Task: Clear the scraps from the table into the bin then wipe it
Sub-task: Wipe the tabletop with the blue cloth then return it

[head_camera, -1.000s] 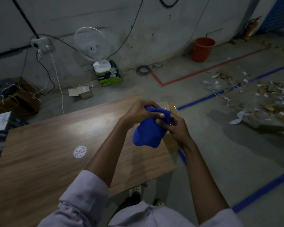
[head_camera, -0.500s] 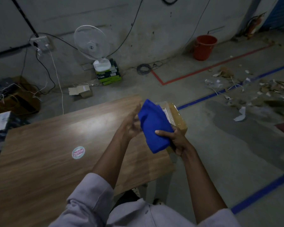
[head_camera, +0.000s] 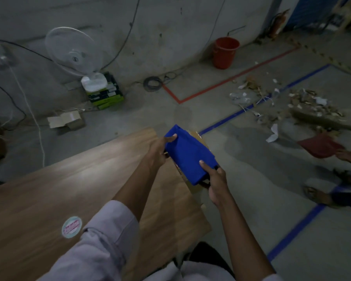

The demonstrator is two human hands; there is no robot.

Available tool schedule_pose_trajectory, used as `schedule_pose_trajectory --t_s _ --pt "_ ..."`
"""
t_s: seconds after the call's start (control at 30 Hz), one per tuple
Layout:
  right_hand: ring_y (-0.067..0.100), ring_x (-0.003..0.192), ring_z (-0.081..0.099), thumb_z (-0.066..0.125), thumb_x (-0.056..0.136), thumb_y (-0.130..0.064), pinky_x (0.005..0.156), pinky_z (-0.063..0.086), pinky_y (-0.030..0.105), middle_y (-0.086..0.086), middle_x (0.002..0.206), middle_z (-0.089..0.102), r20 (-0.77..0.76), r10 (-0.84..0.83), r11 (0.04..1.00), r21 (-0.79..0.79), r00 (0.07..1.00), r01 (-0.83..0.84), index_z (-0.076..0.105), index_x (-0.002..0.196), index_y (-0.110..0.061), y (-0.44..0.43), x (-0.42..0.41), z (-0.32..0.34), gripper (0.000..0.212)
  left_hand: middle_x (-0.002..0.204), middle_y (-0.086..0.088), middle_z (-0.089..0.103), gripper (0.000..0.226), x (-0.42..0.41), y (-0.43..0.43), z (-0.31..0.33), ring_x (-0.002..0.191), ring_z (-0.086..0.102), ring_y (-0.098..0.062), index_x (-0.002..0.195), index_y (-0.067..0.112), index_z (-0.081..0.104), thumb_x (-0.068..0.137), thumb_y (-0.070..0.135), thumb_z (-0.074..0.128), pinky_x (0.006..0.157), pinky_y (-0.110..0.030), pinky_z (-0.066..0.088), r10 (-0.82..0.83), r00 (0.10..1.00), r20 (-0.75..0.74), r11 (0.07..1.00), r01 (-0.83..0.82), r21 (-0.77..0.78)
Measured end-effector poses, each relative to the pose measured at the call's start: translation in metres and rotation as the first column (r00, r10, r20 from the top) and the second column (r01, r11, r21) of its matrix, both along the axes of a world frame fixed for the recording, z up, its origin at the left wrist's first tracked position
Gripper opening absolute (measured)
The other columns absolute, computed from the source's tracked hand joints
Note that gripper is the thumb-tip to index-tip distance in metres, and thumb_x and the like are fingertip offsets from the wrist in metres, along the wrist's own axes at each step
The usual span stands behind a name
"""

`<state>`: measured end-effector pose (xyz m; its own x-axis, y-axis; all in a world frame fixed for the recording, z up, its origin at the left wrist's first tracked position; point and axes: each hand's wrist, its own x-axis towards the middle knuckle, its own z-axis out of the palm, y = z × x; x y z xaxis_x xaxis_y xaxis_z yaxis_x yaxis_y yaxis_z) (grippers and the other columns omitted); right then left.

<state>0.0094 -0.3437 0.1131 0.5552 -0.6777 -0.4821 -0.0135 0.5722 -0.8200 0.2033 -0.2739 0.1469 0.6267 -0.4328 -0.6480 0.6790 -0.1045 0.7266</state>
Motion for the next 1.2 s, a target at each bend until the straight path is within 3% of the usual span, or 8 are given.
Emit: schedule_pose_trajectory --t_s 0.1,0.23,0.4,0.83,0.9,1.0,1.1,1.2 --pt "0.026 0.109 0.072 0.084 0.081 -0.021 0.091 0.060 0.055 0.002 0.116 0.076 -0.047 -0.043 0.999 0.010 0.998 0.044 0.068 0.125 -0.019 -0.018 0.015 -0.015 0.047 0.120 -0.005 0.065 0.049 0.027 -0.029 -0.013 0.107 0.064 -0.026 0.117 0.005 0.063 0.077 0.016 0.088 0.080 -0.038 0.056 -0.057 0.997 0.058 0.998 0.055 0.033" --pt "0.027 0.110 0.070 0.085 0.082 -0.020 0.089 0.061 0.055 0.003 0.120 0.073 -0.130 -0.089 0.996 -0.006 0.988 0.089 0.068 0.124 -0.023 -0.045 0.033 -0.040 0.046 0.117 -0.010 0.069 0.029 0.055 -0.065 -0.033 0.110 0.064 -0.029 0.111 0.001 0.067 0.086 0.009 0.080 0.091 -0.040 0.056 -0.173 0.973 0.156 0.981 0.156 0.113" --pt "0.023 0.105 0.069 0.088 0.079 -0.024 0.085 0.063 0.052 0.001 0.118 0.069 -0.316 -0.114 0.993 -0.037 0.942 0.108 0.069 0.110 -0.036 -0.081 0.057 -0.097 0.038 0.096 -0.003 0.071 0.013 0.089 -0.116 -0.079 0.088 0.067 -0.016 0.101 0.010 0.073 0.089 0.007 0.076 0.066 -0.023 0.054 -0.440 0.812 0.384 0.872 0.283 0.400" --pt "0.026 0.104 0.070 0.081 0.088 -0.024 0.084 0.063 0.047 0.004 0.120 0.068 -0.491 -0.034 0.999 -0.030 0.871 0.023 0.062 0.118 -0.029 -0.147 0.133 -0.252 0.035 0.113 -0.003 0.069 0.032 0.157 -0.194 -0.262 0.109 0.065 -0.022 0.113 0.014 0.068 0.084 0.019 0.082 0.093 -0.039 0.057 -0.548 0.692 0.469 0.744 0.146 0.652" --pt "0.023 0.105 0.067 0.078 0.091 -0.029 0.079 0.057 0.035 0.001 0.117 0.064 -0.576 0.005 0.992 -0.101 0.818 -0.078 0.060 0.128 -0.018 -0.149 0.144 -0.264 0.043 0.142 -0.012 0.054 0.053 0.159 -0.195 -0.284 0.134 0.048 -0.032 0.140 0.013 0.052 0.093 0.029 0.073 0.109 -0.046 0.045 -0.726 0.558 0.402 0.591 0.206 0.780" --pt "0.029 0.108 0.062 0.079 0.090 -0.032 0.076 0.051 0.036 0.011 0.131 0.053 -0.761 0.036 0.895 -0.264 0.648 -0.359 0.043 0.141 -0.010 -0.145 0.146 -0.269 0.067 0.167 -0.017 0.013 0.086 0.135 -0.185 -0.308 0.154 0.009 -0.039 0.160 0.014 0.016 0.095 0.044 0.063 0.124 -0.058 0.012 -0.954 0.217 0.208 0.254 0.217 0.942" --pt "0.031 0.119 0.052 0.083 0.082 -0.024 0.091 0.055 0.045 0.016 0.141 0.043 -0.835 -0.035 0.692 -0.416 0.549 -0.589 0.042 0.147 -0.011 -0.138 0.142 -0.269 0.078 0.169 -0.017 -0.009 0.100 0.101 -0.179 -0.318 0.155 -0.012 -0.038 0.163 0.017 -0.004 0.095 0.051 0.061 0.124 -0.057 -0.008 -0.987 0.062 0.150 0.161 0.248 0.955" --pt "0.030 0.127 0.046 0.077 0.085 -0.013 0.097 0.052 0.047 0.014 0.144 0.046 -0.816 0.031 0.503 -0.486 0.577 -0.714 0.049 0.145 -0.012 -0.145 0.147 -0.273 0.066 0.169 -0.016 -0.015 0.094 0.082 -0.182 -0.333 0.152 -0.022 -0.038 0.162 0.016 -0.009 0.099 0.054 0.050 0.123 -0.056 -0.014 -0.992 -0.063 0.113 0.098 0.205 0.974"
